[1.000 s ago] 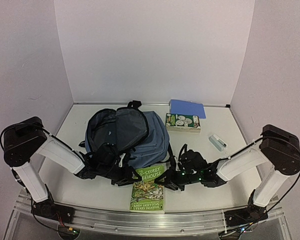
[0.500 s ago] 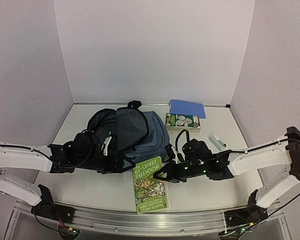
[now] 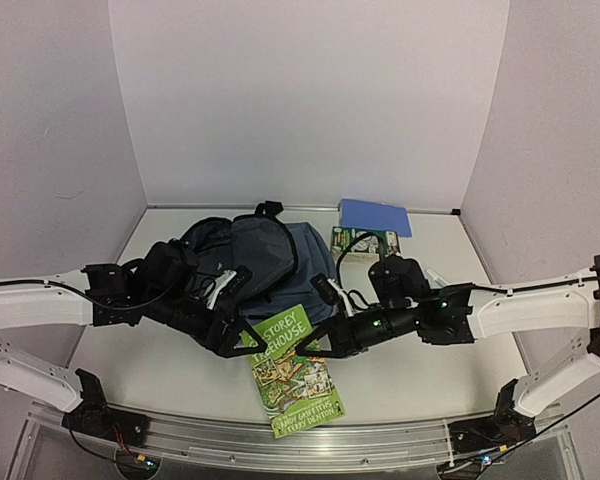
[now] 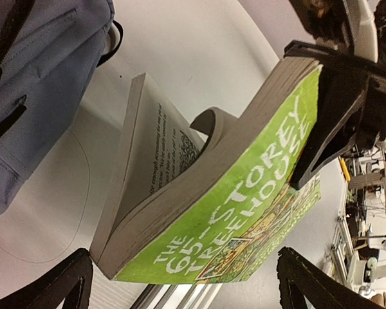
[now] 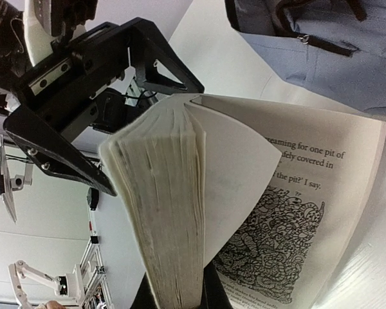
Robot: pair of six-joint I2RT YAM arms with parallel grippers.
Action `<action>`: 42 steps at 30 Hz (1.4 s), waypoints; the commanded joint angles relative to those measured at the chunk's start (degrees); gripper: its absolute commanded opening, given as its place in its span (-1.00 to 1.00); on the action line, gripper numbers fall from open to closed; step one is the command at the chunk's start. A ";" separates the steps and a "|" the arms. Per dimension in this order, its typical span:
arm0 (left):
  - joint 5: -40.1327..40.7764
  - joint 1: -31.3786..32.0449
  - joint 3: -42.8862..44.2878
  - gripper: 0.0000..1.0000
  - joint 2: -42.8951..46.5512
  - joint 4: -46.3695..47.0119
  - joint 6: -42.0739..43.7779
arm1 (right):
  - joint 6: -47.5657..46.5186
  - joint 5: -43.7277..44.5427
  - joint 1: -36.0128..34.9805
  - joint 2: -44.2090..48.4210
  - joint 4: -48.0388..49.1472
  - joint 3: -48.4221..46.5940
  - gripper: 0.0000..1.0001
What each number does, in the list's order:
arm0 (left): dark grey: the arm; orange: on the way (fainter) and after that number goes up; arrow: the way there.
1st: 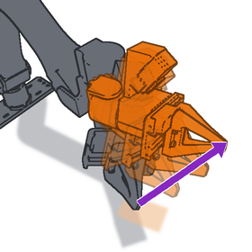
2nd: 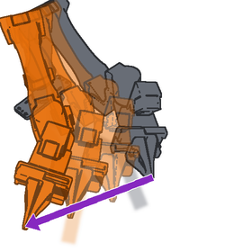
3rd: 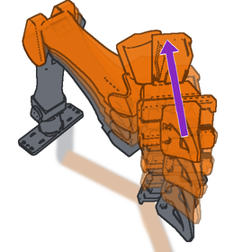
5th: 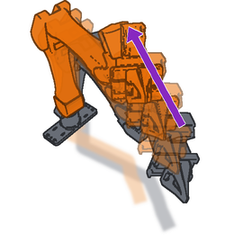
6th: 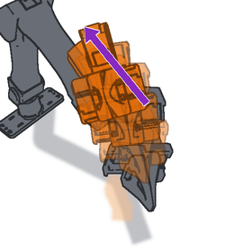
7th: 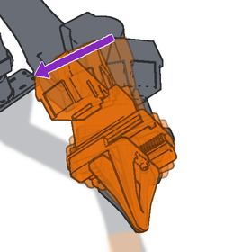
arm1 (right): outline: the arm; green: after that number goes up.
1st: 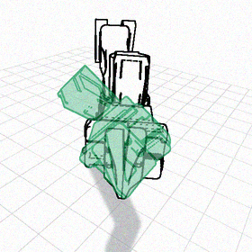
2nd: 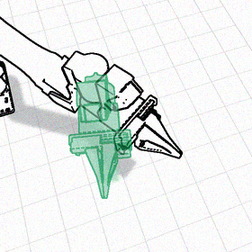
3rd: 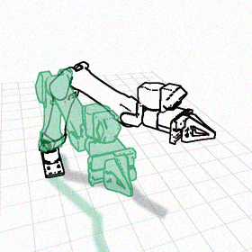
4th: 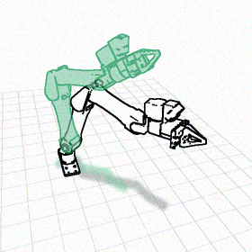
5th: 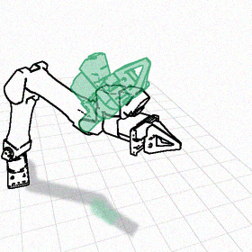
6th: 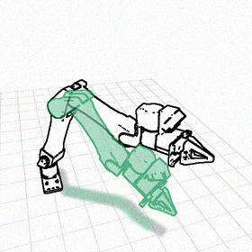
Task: Pack the student bag
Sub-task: Pick up the book from the center of the board.
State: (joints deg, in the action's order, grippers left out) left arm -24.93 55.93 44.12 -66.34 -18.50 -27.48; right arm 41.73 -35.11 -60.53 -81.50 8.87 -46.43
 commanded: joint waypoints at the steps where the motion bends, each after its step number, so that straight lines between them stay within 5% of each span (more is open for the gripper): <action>1: -5.44 0.05 3.64 0.99 -1.95 -3.23 5.22 | -2.64 -8.33 -0.78 0.33 4.45 -4.74 -1.00; 9: -4.69 -0.33 4.56 0.99 -2.03 -3.55 6.16 | -3.08 -12.00 -1.55 0.15 4.40 -5.41 -1.00; 18: -16.29 -0.47 6.86 0.93 -4.60 -0.08 4.29 | -4.29 -14.46 -3.96 -3.25 4.45 -8.47 -1.00; 26: -16.46 -0.74 6.39 0.29 -6.24 -0.91 4.19 | -4.64 -9.87 -4.23 -2.29 4.31 -7.98 -1.00; 31: -16.98 -0.77 6.16 -0.30 -6.18 -0.57 3.84 | -4.99 -5.47 -4.03 -0.87 3.25 -7.84 -1.00; 37: -15.60 -1.26 5.36 -0.95 -5.29 0.02 2.66 | -6.11 2.16 -2.91 2.43 0.34 -7.86 -0.75; 40: -14.98 -1.94 4.03 -1.00 -4.10 1.50 1.41 | -6.44 5.58 -1.71 4.24 -1.46 -7.65 -0.63; 42: -14.28 -2.85 3.23 -1.00 -3.06 2.36 0.30 | -6.36 7.88 -0.84 5.18 -2.57 -7.56 -0.36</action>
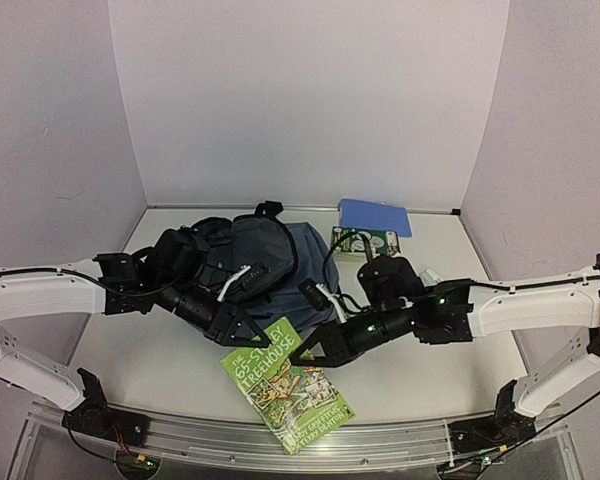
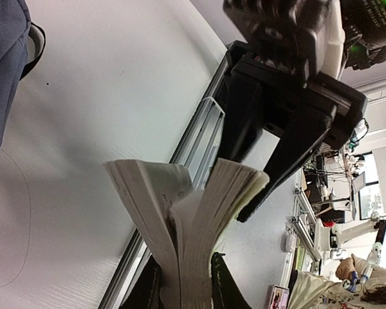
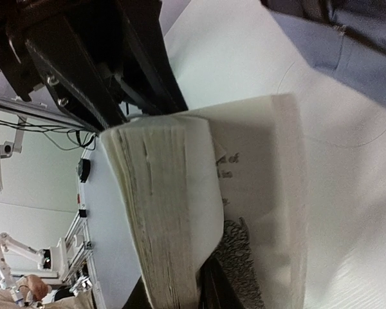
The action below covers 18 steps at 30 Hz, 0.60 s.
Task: Pack the student bag
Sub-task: Pick up the book from the center of the board.
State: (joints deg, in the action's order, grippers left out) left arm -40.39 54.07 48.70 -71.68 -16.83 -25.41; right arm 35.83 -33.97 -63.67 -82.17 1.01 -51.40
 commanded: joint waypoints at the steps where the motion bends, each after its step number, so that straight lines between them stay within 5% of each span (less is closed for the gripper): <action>1: 1.80 -1.64 -1.70 -1.00 2.86 0.96 -2.38 | -0.28 8.47 2.82 6.26 4.48 -2.64 -0.12; 3: 3.63 -3.68 -2.44 -1.00 4.58 1.34 -3.93 | 0.21 11.70 4.47 7.09 2.73 -2.68 0.33; 8: 6.02 -10.64 -3.03 -1.00 10.71 1.89 -7.62 | 1.79 15.85 10.24 7.54 -0.30 -4.01 0.76; 16: 5.31 -26.20 6.47 -1.00 12.75 -6.54 -8.41 | 0.37 24.73 14.18 -3.97 -8.86 -14.53 0.84; 18: 4.47 -31.79 7.80 -0.99 12.39 -7.36 -8.15 | -0.81 24.62 14.24 -8.22 -9.18 -18.86 0.63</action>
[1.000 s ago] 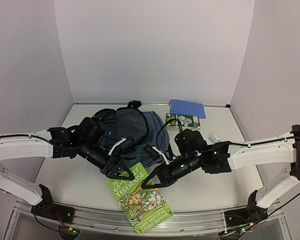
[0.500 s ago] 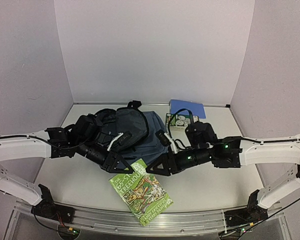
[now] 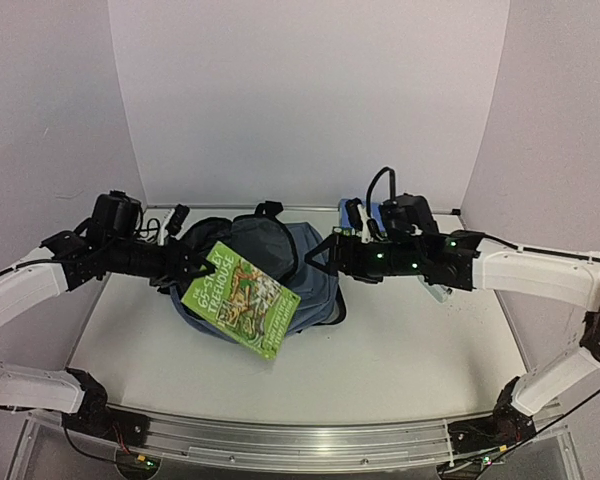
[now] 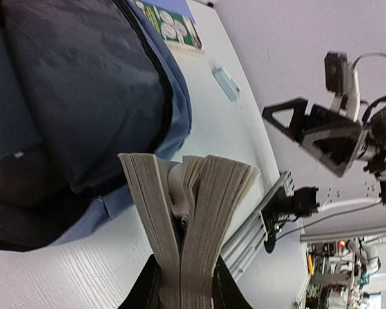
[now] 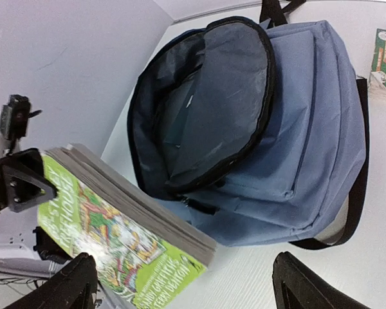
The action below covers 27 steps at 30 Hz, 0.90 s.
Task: Pack the student bag
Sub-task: Pick up the book from the center of the board, then place the book in the student bag.
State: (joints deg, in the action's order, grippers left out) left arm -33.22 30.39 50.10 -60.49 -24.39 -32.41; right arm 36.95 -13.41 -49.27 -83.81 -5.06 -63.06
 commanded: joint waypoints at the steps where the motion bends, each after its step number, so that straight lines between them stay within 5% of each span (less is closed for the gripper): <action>1: -3.60 -10.91 6.39 -1.00 0.89 0.74 -1.66 | -2.35 3.76 -0.15 -8.84 -3.16 -9.38 0.50; 3: -6.33 -16.52 5.34 -1.00 0.24 3.22 -3.65 | -3.09 3.11 0.15 -13.25 -3.19 -13.34 0.33; 9: -13.62 -27.57 -1.79 -1.00 -0.28 16.73 -12.17 | -2.42 -0.36 2.55 -23.08 -2.68 -21.50 0.29; 23: -14.53 -33.22 -6.07 -1.00 2.97 17.56 -13.82 | 2.11 -3.95 5.06 -34.21 1.70 -27.26 0.37; 27: -14.40 -33.32 -6.37 -1.00 3.38 17.27 -14.14 | 3.36 -9.58 5.03 -37.38 5.34 -28.83 -0.01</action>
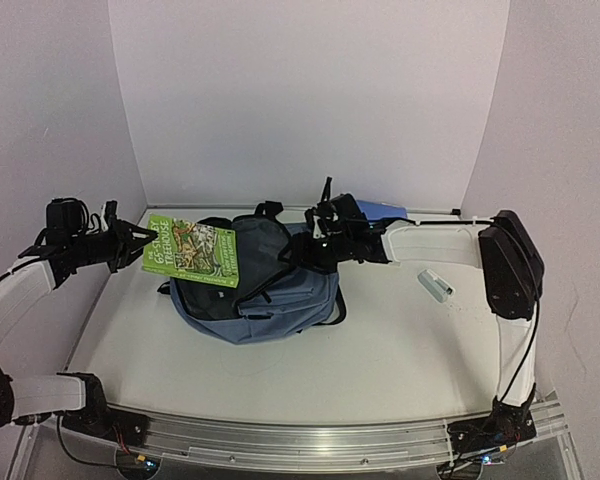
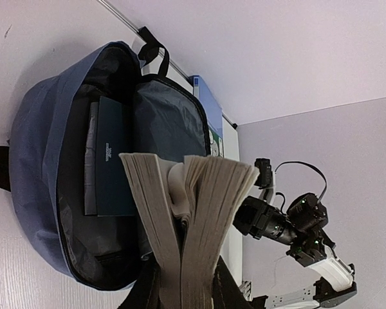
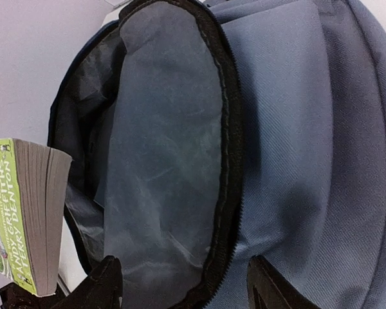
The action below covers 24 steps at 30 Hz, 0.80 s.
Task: Pack the student bag
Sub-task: Place the book in the student bag.
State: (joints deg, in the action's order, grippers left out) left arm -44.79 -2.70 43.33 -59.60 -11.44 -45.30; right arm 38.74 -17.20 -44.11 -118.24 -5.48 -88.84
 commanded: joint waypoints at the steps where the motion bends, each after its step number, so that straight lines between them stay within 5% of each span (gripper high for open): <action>1: -2.71 -0.23 0.36 -1.00 2.69 4.36 -1.36 | 1.95 -6.77 -0.11 -3.44 6.90 -3.29 -0.15; 7: -1.50 -0.34 -0.53 -1.00 4.31 5.30 -3.21 | 3.26 -8.94 -0.16 0.25 10.24 -1.77 -0.97; 16: 2.24 -0.32 -2.65 -1.00 4.30 7.03 -4.32 | 0.95 -8.68 -1.43 14.38 10.58 3.17 -1.00; 24: 2.78 -0.16 0.19 -1.00 -3.66 11.78 -3.78 | -0.25 -8.79 -4.21 16.23 10.58 1.81 -1.00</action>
State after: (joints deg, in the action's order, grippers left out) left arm -40.96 -2.70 39.80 -59.88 -8.33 -48.23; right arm 40.29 -25.35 -46.78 -103.41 2.23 -85.47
